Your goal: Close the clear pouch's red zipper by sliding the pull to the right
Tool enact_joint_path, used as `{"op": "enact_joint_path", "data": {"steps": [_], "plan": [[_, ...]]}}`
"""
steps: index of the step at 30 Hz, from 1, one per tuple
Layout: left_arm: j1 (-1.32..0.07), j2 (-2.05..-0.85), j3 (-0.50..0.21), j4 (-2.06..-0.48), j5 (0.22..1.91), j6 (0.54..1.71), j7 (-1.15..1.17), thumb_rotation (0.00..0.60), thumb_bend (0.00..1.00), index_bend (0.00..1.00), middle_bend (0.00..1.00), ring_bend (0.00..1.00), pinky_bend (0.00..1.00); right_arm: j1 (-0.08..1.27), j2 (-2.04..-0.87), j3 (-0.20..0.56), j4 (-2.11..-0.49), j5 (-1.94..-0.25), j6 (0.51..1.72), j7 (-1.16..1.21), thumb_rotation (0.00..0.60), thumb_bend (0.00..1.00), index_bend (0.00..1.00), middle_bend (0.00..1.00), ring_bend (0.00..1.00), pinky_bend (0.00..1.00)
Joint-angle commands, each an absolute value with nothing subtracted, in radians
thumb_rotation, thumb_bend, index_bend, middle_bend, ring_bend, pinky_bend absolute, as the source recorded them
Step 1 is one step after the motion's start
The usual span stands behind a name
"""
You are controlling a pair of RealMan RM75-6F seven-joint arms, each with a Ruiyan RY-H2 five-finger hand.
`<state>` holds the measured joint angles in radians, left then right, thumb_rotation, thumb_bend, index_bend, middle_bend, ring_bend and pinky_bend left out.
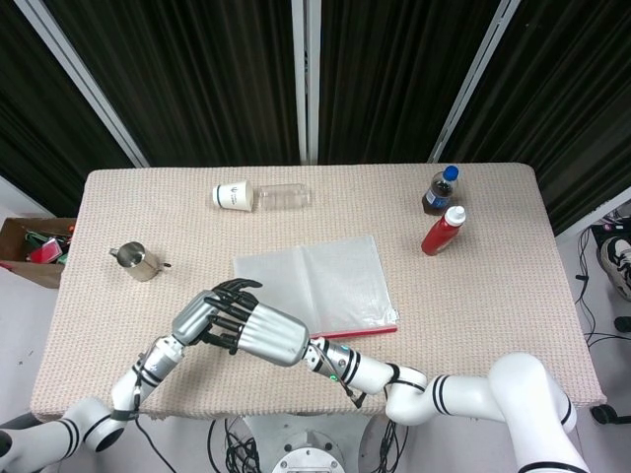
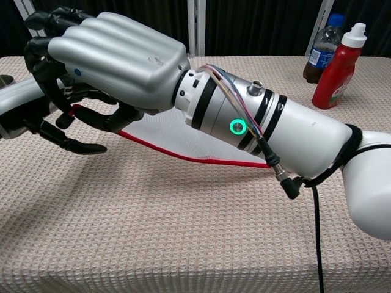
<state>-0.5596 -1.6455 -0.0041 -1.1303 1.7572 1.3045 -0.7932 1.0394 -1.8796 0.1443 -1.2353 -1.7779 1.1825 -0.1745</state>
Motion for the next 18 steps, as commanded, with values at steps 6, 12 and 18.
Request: {"op": "enact_joint_path", "data": {"steps": [6, 12, 18], "plan": [[-0.576, -1.667, 0.009, -1.105, 1.749, 1.317, -0.791, 0.600, 0.18, 0.42, 0.15, 0.13, 0.18, 1.039, -1.880, 0.144, -1.230, -1.774, 1.182, -0.166, 0.600, 0.48, 0.98, 0.22, 0.00, 0.00], [-0.591, -1.672, 0.027, -1.099, 1.748, 1.301, -0.793, 0.600, 0.25, 0.46, 0.16, 0.13, 0.18, 1.041, -1.885, 0.147, -1.221, -1.773, 1.188, -0.145, 0.600, 0.48, 0.98, 0.23, 0.00, 0.00], [-0.605, -1.673, 0.043, -1.102, 1.751, 1.293, -0.795, 0.600, 0.28, 0.46, 0.15, 0.13, 0.18, 1.042, -1.885, 0.149, -1.217, -1.767, 1.185, -0.144, 0.600, 0.48, 0.98, 0.23, 0.00, 0.00]]}}
